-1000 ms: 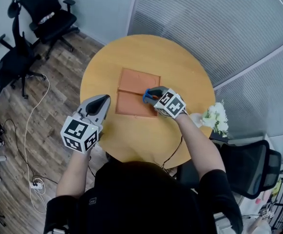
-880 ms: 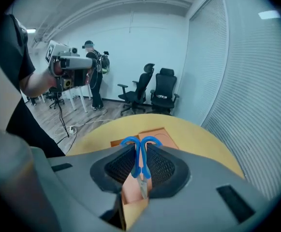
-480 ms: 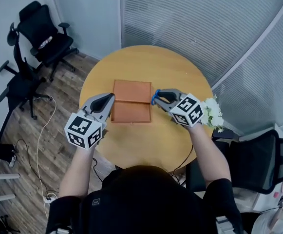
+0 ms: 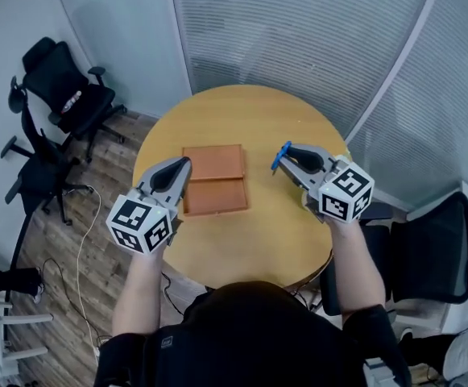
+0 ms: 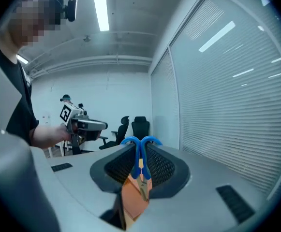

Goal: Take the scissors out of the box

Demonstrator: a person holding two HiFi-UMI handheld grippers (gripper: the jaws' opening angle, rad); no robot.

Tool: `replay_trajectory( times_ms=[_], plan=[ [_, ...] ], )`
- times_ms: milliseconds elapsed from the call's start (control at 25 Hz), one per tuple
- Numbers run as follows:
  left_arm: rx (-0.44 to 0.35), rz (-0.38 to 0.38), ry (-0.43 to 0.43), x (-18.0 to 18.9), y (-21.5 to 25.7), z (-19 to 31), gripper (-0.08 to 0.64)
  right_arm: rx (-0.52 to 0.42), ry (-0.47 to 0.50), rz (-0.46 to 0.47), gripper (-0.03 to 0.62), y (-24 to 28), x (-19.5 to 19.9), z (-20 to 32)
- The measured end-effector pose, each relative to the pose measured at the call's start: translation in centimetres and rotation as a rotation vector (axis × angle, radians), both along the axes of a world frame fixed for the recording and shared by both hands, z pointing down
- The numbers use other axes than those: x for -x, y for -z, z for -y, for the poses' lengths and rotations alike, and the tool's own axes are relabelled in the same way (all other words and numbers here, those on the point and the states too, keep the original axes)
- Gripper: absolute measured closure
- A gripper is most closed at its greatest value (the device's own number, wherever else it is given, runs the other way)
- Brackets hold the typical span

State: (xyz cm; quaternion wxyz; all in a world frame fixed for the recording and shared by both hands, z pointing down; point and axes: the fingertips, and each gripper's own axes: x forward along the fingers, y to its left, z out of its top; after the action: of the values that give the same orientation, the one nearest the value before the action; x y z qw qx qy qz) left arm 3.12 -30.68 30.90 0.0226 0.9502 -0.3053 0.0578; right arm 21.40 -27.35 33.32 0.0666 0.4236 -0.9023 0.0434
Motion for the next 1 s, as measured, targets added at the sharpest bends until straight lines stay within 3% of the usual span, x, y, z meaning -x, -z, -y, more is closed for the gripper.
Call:
replay_trajectory(
  times_ms=[480, 800, 1000],
  plan=[
    [-0.053, 0.019, 0.072, 2.4, 1.3, -0.7, 0.546, -0.191, -0.156, 0.211, 0.503, 6.8, -6.0, -6.1],
    [-0.049, 0.05, 0.108, 4.5, 0.0, 0.0, 0.546, -0.2, -0.228, 0.247, 0.503, 5.1, -8.6, -6.6],
    [-0.088, 0.094, 0.08, 4.2, 1.3, 1.6, 0.546, -0.212, -0.2, 0.166, 0.505, 6.6, -8.9, -4.3]
  ],
)
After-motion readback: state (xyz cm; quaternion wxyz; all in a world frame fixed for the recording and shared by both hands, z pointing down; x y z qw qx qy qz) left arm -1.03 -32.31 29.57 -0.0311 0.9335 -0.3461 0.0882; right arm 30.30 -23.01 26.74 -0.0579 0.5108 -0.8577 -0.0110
